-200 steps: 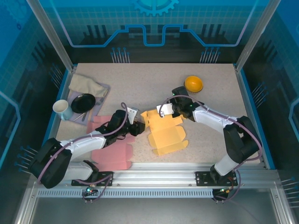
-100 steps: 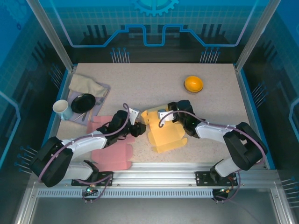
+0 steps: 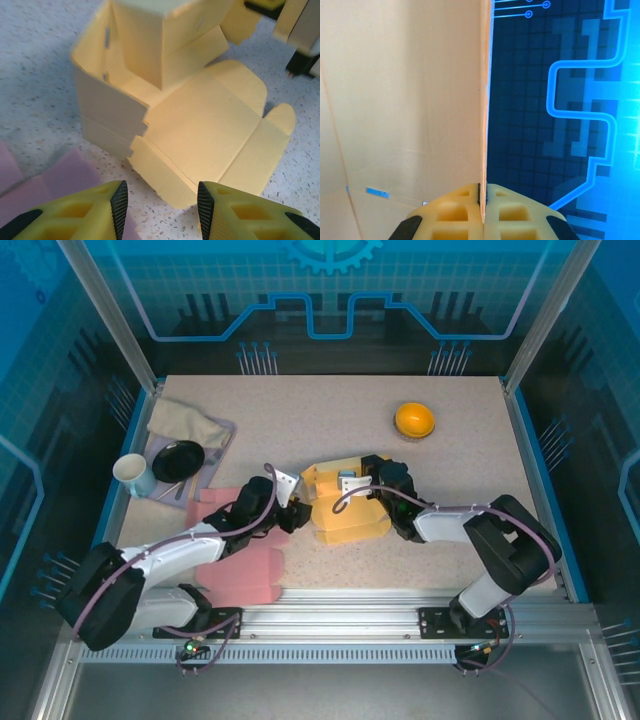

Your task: Fold the paper box

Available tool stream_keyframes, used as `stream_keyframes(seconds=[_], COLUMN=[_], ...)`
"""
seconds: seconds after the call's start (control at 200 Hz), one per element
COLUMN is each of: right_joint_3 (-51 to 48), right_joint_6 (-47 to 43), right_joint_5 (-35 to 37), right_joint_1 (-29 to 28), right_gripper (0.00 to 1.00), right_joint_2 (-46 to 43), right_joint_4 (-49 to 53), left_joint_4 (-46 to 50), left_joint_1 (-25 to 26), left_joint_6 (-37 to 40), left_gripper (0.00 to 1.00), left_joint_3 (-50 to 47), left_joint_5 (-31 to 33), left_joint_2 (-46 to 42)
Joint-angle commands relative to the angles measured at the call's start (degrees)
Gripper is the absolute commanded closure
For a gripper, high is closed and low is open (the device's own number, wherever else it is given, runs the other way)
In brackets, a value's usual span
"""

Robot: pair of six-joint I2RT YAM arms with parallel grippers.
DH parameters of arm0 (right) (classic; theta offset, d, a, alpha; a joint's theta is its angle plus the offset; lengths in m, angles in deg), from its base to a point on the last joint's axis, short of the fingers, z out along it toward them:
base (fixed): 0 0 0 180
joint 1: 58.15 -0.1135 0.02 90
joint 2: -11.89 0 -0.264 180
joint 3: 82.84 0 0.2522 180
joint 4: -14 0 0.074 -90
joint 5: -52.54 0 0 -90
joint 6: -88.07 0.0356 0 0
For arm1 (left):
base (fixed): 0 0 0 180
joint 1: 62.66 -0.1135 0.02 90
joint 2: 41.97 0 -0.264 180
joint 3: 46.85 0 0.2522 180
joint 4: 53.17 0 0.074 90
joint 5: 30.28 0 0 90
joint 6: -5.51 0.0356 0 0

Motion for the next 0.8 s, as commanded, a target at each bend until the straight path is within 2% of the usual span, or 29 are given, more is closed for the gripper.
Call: stream_keyframes(seconds=[0.0, 0.175, 0.615, 0.795], right_joint_3=[-1.1, -1.2, -1.7, -1.5], right_joint_6=[1.0, 1.0, 2.0, 2.6], right_joint_5=[1.6, 1.8, 0.4, 0.3], right_joint_1=[-0.8, -1.0, -0.6, -0.3], right_gripper=[1.0, 1.0, 1.0, 1.0], right_joint_2=[1.9, 3.2, 2.9, 3.0], right_joint_4=[-5.6, -6.0, -3.7, -2.7], left_joint_4=[2.7, 1.6, 0.1, -1.1], left_joint_1=[-1.6, -2.6, -2.6, -2.6], left_joint_6=[1.7, 1.6, 8.8, 8.8], left_gripper=[0.56, 0.57, 0.59, 0.6], left_joint_3=[1.5, 2.8, 9.2, 9.6], left_joint_5=[5.3, 2.8, 4.4, 0.4], left_joint_2=[-2.3, 0.6, 10.6, 12.5])
